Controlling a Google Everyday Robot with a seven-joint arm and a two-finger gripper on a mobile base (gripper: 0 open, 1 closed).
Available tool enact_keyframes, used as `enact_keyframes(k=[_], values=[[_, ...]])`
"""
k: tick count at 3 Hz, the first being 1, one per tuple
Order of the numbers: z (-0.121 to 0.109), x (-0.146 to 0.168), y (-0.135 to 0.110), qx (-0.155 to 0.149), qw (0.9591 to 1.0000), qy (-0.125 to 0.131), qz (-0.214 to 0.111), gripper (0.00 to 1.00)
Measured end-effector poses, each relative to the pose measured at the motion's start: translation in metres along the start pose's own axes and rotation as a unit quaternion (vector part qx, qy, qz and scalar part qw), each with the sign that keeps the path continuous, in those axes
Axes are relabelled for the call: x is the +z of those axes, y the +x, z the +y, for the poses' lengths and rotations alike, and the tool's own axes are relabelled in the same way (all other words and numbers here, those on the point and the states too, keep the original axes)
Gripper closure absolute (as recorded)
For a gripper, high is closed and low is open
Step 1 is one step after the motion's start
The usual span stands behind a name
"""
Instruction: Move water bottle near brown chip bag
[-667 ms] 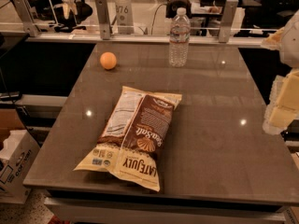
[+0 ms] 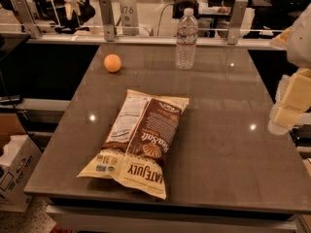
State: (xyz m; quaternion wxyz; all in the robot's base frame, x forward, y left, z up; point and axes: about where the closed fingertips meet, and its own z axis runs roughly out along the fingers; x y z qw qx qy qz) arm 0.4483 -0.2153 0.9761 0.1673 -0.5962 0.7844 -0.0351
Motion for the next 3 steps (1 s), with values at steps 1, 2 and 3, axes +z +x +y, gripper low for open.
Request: enact_keyframes(k=[1, 2, 3], values=[[-0.019, 0.009, -0.004, 0.016, 0.9997, 0.012, -0.015, 0.00], [-0.049, 0.026, -0.010, 0.045, 0.9983, 0.022, -0.032, 0.00], [-0.082, 0.044, -0.018, 0.068, 0.9958, 0.032, -0.053, 0.00]])
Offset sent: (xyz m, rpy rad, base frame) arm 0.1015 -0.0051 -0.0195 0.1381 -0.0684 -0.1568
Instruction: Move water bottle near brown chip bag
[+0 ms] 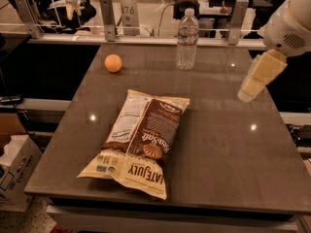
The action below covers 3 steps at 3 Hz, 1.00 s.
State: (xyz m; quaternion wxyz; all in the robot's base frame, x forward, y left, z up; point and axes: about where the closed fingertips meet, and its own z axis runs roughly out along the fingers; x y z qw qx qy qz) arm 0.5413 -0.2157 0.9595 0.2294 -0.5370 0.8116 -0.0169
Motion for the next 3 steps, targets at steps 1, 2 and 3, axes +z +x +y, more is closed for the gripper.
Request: enact_keyframes(k=[1, 2, 3], values=[[-0.030, 0.021, -0.014, 0.018, 0.9995, 0.006, -0.026, 0.00], [-0.064, 0.046, -0.033, 0.031, 0.9980, 0.010, -0.054, 0.00], [-0.089, 0.065, -0.047, 0.041, 0.9964, 0.013, -0.073, 0.00]])
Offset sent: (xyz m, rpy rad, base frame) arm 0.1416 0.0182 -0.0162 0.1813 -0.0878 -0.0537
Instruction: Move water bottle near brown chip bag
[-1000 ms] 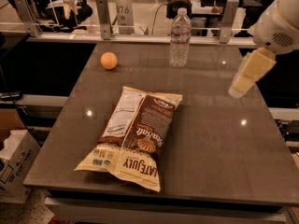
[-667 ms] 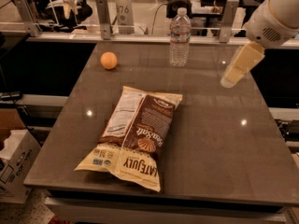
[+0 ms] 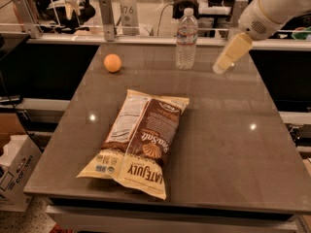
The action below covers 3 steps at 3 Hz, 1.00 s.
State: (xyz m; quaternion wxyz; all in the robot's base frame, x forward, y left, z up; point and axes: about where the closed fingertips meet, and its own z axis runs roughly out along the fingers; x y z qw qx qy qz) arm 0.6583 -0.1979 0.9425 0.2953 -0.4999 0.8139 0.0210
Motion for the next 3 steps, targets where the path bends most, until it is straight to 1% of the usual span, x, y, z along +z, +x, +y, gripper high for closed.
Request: enact_keyframes(k=[1, 2, 3], values=[[-0.027, 0.026, -0.018, 0.014, 0.9996, 0.003, -0.023, 0.00], [-0.047, 0.047, -0.033, 0.030, 0.9985, 0.006, -0.045, 0.00], [-0.064, 0.057, -0.043, 0.047, 0.9965, 0.011, -0.068, 0.00]])
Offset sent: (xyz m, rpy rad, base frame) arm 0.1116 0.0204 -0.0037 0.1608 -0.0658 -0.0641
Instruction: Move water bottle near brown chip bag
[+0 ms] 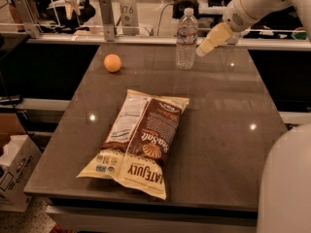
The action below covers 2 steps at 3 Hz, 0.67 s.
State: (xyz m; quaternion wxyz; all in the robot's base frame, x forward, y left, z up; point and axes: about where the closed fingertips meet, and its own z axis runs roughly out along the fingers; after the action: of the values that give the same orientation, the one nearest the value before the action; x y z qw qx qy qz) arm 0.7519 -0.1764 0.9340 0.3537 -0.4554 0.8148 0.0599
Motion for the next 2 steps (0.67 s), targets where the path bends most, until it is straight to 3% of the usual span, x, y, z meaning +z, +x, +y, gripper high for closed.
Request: enact_keyframes(k=[2], values=[[-0.008, 0.020, -0.030, 0.026, 0.9981, -0.016, -0.053, 0.00]])
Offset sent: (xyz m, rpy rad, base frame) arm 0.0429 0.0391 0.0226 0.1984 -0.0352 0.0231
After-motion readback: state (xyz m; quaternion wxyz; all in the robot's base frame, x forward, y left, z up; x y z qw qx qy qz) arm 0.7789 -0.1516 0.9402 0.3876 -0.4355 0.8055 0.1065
